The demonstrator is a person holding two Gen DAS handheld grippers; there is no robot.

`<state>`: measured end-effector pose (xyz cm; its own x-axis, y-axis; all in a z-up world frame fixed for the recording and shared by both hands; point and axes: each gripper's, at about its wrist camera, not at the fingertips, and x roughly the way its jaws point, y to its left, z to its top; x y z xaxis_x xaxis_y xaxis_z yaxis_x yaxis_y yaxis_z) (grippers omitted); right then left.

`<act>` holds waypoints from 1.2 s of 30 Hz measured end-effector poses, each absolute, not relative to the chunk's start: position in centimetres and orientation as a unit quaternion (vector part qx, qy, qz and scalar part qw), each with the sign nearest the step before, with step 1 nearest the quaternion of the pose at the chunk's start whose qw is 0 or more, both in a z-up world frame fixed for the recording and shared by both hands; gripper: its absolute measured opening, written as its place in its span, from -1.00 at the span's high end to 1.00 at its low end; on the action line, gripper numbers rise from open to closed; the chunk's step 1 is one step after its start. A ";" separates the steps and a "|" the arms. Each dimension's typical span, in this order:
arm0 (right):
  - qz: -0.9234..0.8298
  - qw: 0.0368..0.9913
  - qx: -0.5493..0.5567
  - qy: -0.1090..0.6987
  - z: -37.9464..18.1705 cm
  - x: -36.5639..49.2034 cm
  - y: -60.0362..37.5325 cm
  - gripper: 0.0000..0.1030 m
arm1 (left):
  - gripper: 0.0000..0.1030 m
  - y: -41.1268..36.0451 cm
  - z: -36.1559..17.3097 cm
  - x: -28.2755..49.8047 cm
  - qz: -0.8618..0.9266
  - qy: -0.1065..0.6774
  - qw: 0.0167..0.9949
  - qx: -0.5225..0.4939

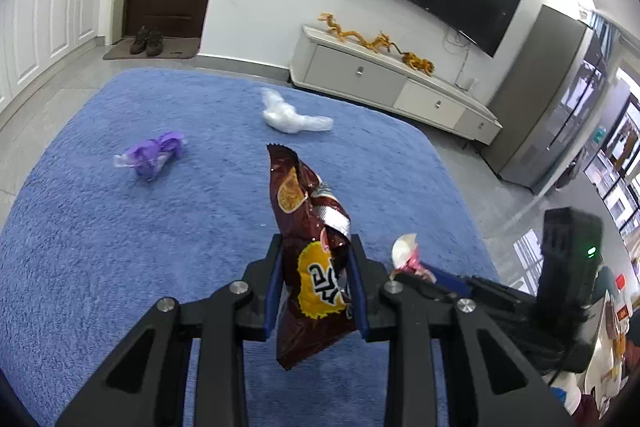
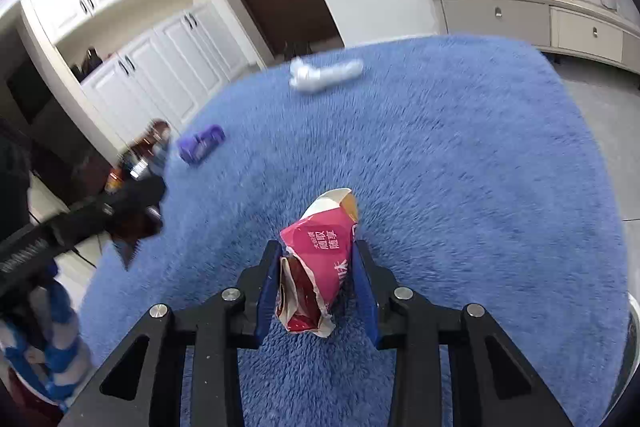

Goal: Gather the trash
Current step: 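Carry the brown chip bag and pink wrapper in both tools over the bin, then open both tools to drop the chip bag and pink wrapper into the bin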

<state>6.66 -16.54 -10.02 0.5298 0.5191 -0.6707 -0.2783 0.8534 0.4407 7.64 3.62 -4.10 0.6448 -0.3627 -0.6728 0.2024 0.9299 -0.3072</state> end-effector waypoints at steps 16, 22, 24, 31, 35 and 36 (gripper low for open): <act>0.025 0.911 0.236 0.337 -5.7 -4.5 -38.8 0.33 | 0.46 -17.5 -2.9 5.3 -0.351 0.425 0.834 -0.021; -0.065 0.885 0.270 0.375 -10.7 -6.7 -45.5 0.29 | 0.46 -27.1 -5.3 4.7 -0.388 0.463 0.797 0.025; -0.080 0.874 0.282 0.387 -12.2 -7.1 -47.1 0.26 | 0.43 -29.6 -6.3 4.7 -0.389 0.471 0.791 0.039; -0.114 0.843 0.322 0.416 -16.5 -8.0 -50.8 -0.13 | 0.25 -34.9 -8.8 6.2 -0.390 0.505 0.769 0.043; -0.129 0.834 0.331 0.423 -17.1 -8.9 -51.2 -0.28 | 0.03 -36.0 -9.0 6.5 -0.397 0.512 0.761 0.038; -0.131 0.832 0.335 0.423 -17.2 -8.6 -51.4 -0.30 | 0.03 -36.1 -8.9 6.5 -0.397 0.510 0.762 0.039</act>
